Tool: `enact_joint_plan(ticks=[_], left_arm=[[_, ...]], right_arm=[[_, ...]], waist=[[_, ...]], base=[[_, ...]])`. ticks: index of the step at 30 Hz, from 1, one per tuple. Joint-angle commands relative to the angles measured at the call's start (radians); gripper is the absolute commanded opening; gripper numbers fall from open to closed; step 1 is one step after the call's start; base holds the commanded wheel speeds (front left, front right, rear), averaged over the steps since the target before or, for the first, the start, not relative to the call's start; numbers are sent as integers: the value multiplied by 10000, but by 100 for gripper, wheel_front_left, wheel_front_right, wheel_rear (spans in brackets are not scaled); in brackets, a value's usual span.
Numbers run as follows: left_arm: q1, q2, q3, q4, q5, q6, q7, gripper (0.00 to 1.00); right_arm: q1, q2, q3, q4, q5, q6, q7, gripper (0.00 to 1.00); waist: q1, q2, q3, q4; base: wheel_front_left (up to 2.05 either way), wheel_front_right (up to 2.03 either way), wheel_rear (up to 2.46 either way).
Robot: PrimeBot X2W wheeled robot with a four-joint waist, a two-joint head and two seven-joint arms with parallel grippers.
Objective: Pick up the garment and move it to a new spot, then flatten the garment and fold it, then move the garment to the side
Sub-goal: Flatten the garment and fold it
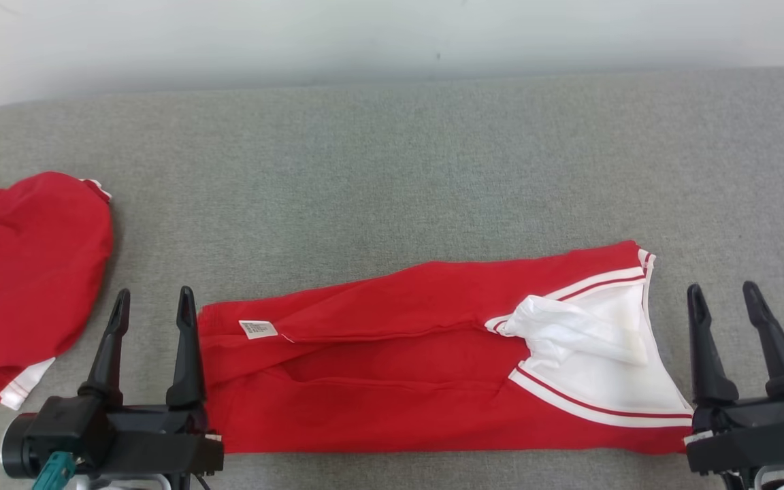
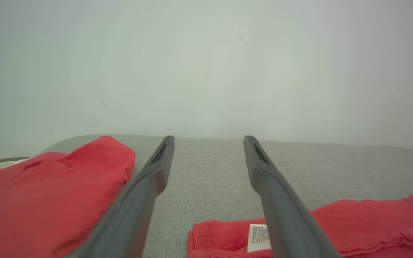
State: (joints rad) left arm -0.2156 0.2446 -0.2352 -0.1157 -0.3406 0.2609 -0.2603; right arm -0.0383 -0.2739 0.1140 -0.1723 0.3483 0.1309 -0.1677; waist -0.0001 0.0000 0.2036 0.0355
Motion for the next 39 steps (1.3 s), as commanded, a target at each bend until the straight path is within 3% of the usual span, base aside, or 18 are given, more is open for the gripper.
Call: enact_joint_plan(ticks=[1, 11, 24, 30, 39], left_arm=[[-67, -61, 213, 210, 228, -242, -30, 100], [251, -340, 668, 1024, 829, -980, -35, 100], [236, -739, 920, 1256, 1241, -1440, -37, 100], [86, -882, 888, 1152, 1424, -1601, -37, 100], [-217, -1161, 809, 1243, 1557, -1846, -38, 100]], right_arm=[[102, 12, 31, 92, -138, -3, 33, 100], [261, -29, 196, 531, -305, -5, 194, 100], [-12, -277, 120, 1002, -122, -5, 312, 100], [-401, -453, -61, 1927, 12, -5, 505, 100], [-1232, -582, 550, 3897, 523, -3, 221, 100]], waist=[[1, 0, -147, 82], [1, 0, -478, 97], [1, 0, -425, 357], [1, 0, -134, 556], [1, 0, 525, 678]], base=[[0, 0, 0], [0, 0, 0], [0, 0, 0], [0, 0, 0], [0, 0, 0]])
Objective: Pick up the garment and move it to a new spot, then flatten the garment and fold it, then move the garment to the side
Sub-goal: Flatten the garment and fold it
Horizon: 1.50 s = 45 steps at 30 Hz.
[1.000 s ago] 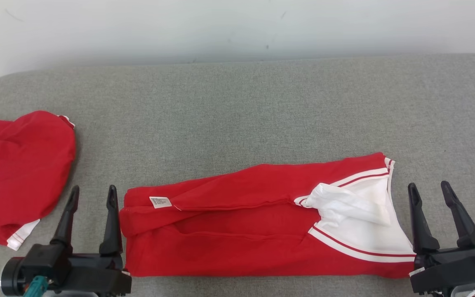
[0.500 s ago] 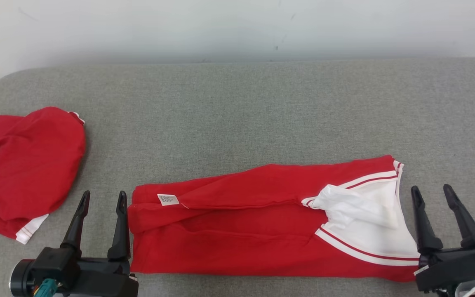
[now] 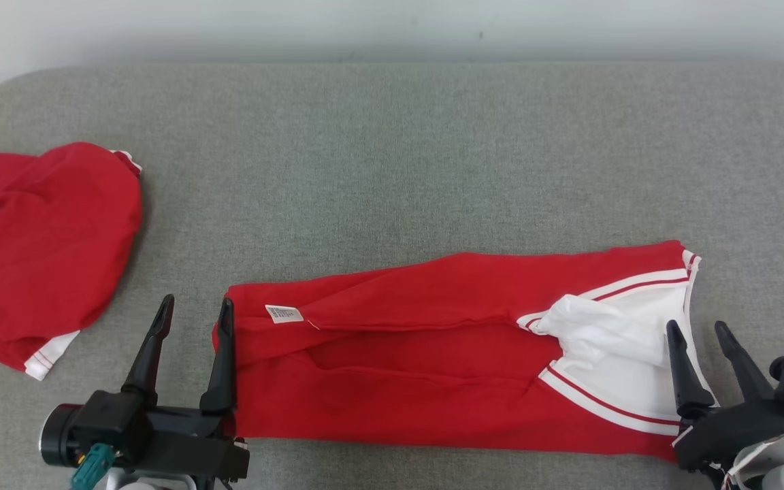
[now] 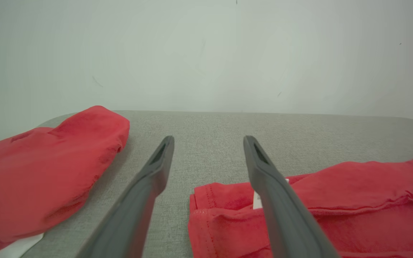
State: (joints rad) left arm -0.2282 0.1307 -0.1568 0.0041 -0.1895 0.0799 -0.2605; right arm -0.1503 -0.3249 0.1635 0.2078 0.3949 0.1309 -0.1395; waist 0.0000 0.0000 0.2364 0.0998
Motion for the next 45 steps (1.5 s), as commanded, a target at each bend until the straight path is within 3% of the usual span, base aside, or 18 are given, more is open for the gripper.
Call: enact_joint_plan(ticks=[1, 12, 13, 14, 20, 34, 39, 45], left_arm=[[-125, -45, 33, 75, 34, -68, -36, 100], [-363, -261, 275, 169, 126, -232, -36, 100], [-340, -269, 311, 155, 150, -231, -36, 100], [-314, -278, 354, 136, 159, -238, -36, 100], [-236, -347, 582, 14, 117, -324, -36, 100], [-134, -427, 862, -193, 350, -344, -36, 100], [-229, -453, 888, -170, 393, -394, -36, 100], [-192, -482, 953, -179, 413, -408, -36, 100]], right_arm=[[-224, -83, 135, 336, 124, -5, -129, 100], [-464, -64, 1467, 2023, 828, 5, -233, 100], [-452, -47, 1549, 2056, 865, 14, -308, 40], [-472, 21, 1494, 2019, 932, 18, -472, 0], [-503, -109, 1044, 2042, 1011, -14, -913, 0], [-122, -1006, -1638, 1721, 649, -9, -1269, 0], [-105, -835, -1567, 1177, 414, -8, -1275, 0], [218, -393, -928, -857, 44, -6, -1073, 0]], waist=[[0, 0, 248, 37], [0, 0, 485, 85], [0, 0, 483, 70], [0, 0, 485, 51], [0, 0, 513, -77], [0, 0, 590, -543], [0, 0, 570, -667], [0, 0, 491, -746]], base=[[0, 0, 0], [0, 0, 0], [0, 0, 0], [0, 0, 0], [0, 0, 0], [0, 0, 0], [0, 0, 0], [0, 0, 0]])
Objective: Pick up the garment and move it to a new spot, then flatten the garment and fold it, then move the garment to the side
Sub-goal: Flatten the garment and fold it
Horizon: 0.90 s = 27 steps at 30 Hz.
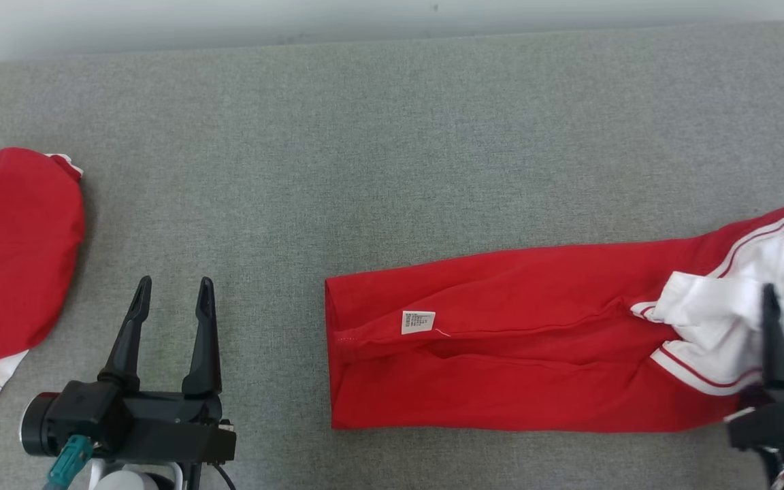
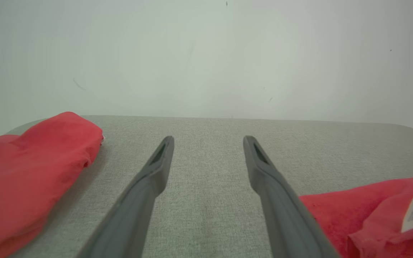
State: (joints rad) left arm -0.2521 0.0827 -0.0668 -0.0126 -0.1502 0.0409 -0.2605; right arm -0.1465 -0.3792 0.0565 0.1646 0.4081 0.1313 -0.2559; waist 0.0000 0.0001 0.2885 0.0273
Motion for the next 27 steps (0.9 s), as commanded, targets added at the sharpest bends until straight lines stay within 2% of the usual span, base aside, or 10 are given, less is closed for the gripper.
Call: enact_joint_plan(ticks=[1, 4, 5, 10, 13, 18, 22, 27], left_arm=[[79, -4, 63, 0, 26, -18, -36, 100], [134, -24, 76, 18, 43, -40, -36, 100], [134, -24, 76, 18, 43, -40, -36, 100], [62, -57, 12, 60, 70, -123, -37, 100], [5, -78, -19, 101, 73, -121, -37, 100], [-65, -123, -96, 157, 33, -216, -37, 100], [-88, -170, -196, 205, 4, -219, -37, 100], [-117, -205, -267, 195, -10, -222, -37, 100]], right_arm=[[250, 229, 295, -860, -205, -10, 191, 0], [477, 450, 761, -2036, -383, -10, 599, 0], [477, 450, 761, -2036, -383, -10, 599, 0], [497, 731, 1949, -3502, -501, -10, 1207, 0], [305, 919, 2833, -3860, -406, -10, 1488, 0], [-188, 1242, 4226, -3709, -211, -8, 1677, 0], [-548, 1472, 5257, -3118, 65, -8, 1626, 0], [-853, 1667, 5811, -2155, 264, -9, 1286, 0]], waist=[[0, -1, -63, -33], [0, -1, -104, -37], [0, -1, -104, -37], [0, -1, -128, 23], [0, -1, -140, 103], [0, -1, -146, 309], [0, -1, -145, 542], [0, -1, -77, 783]], base=[[0, 0, 0], [0, 0, 0], [0, 0, 0], [0, 0, 0], [0, 0, 0], [0, 0, 0], [0, 0, 0], [0, 0, 0]])
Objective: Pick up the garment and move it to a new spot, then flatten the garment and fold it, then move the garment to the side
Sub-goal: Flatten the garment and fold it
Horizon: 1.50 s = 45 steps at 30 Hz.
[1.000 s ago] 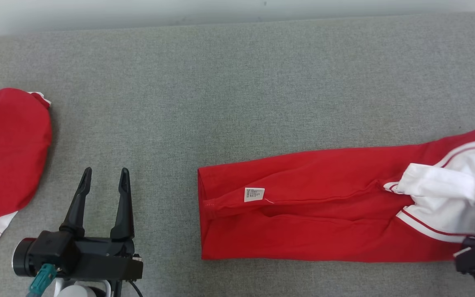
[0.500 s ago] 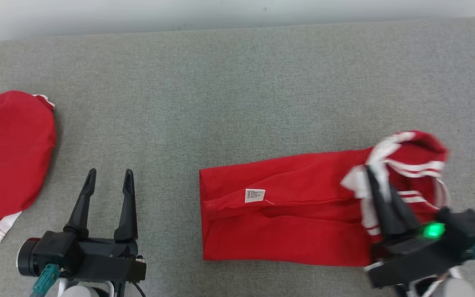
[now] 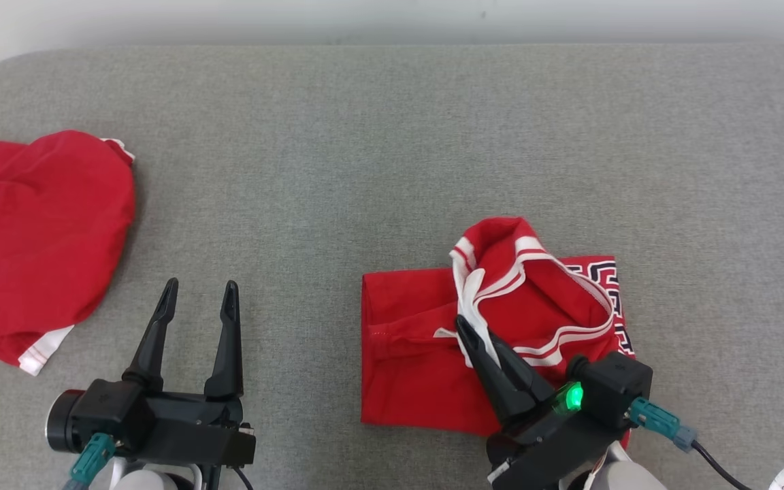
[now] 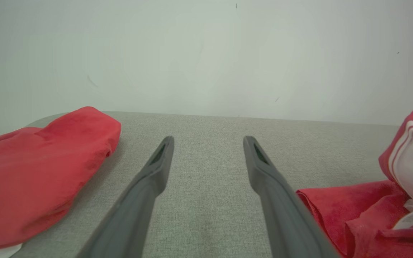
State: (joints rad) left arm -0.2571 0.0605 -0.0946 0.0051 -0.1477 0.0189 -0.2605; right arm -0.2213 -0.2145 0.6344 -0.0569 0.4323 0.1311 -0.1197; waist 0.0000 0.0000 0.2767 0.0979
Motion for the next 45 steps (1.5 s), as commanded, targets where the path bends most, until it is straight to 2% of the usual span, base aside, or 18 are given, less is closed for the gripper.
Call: enact_joint_plan(ticks=[1, 6, 14, 15, 16, 17, 18, 24, 29, 30, 37, 45], left_arm=[[-71, 7, -10, 9, -28, -12, -37, 100], [-49, -20, -16, -10, 23, 5, -37, 100], [-200, -44, -72, 73, 64, -59, -37, 100], [-245, -45, -67, 92, 58, -63, -37, 100], [-280, -47, -69, 105, 55, -64, -37, 100], [-308, -51, -66, 116, 52, -74, -37, 100], [-322, -55, -63, 124, 46, -78, -37, 100], [-317, -64, 54, 124, 9, -63, -37, 100], [-158, -71, 114, 79, 100, -29, -37, 100], [-128, -73, 137, 65, 123, -21, -37, 100], [-27, -19, 293, 1, 261, -33, -37, 100], [142, 52, 397, -24, 391, -55, -37, 100]], right_arm=[[-183, 37, 7, 237, 30, -7, -195, 0], [-544, 172, 85, 1023, 141, -7, -551, 0], [-1263, 592, 1114, 1990, 484, -5, -705, 0], [-1357, 636, 1229, 2104, 490, -5, -768, 15], [-1397, 667, 1382, 2219, 529, -5, -750, 51], [-1417, 692, 1464, 2323, 544, -5, -760, 95], [-1461, 699, 1501, 2407, 535, -5, -798, 100], [-1534, 560, 1931, 2436, 466, -5, -761, 100], [-1575, -31, 2660, 1382, 227, -5, -859, 100], [-1440, -240, 2570, 858, 94, -5, -963, 100], [-784, -437, 1043, -754, -145, -5, -1196, 100], [-28, -332, -1763, -1609, -774, -5, -1272, 100]], waist=[[0, 0, 70, 114], [0, 0, 173, 183], [0, 0, 344, 227], [0, 0, 360, 242], [0, 0, 377, 261], [0, 0, 388, 275], [0, 0, 398, 286], [0, 0, 408, 273], [0, 0, 367, 156], [0, 0, 333, 104], [0, 0, 92, -86], [0, 0, -234, -215]], base=[[0, 0, 0], [0, 0, 0], [0, 0, 0], [0, 0, 0], [0, 0, 0], [0, 0, 0], [0, 0, 0], [0, 0, 0], [0, 0, 0], [0, 0, 0], [0, 0, 0], [0, 0, 0]])
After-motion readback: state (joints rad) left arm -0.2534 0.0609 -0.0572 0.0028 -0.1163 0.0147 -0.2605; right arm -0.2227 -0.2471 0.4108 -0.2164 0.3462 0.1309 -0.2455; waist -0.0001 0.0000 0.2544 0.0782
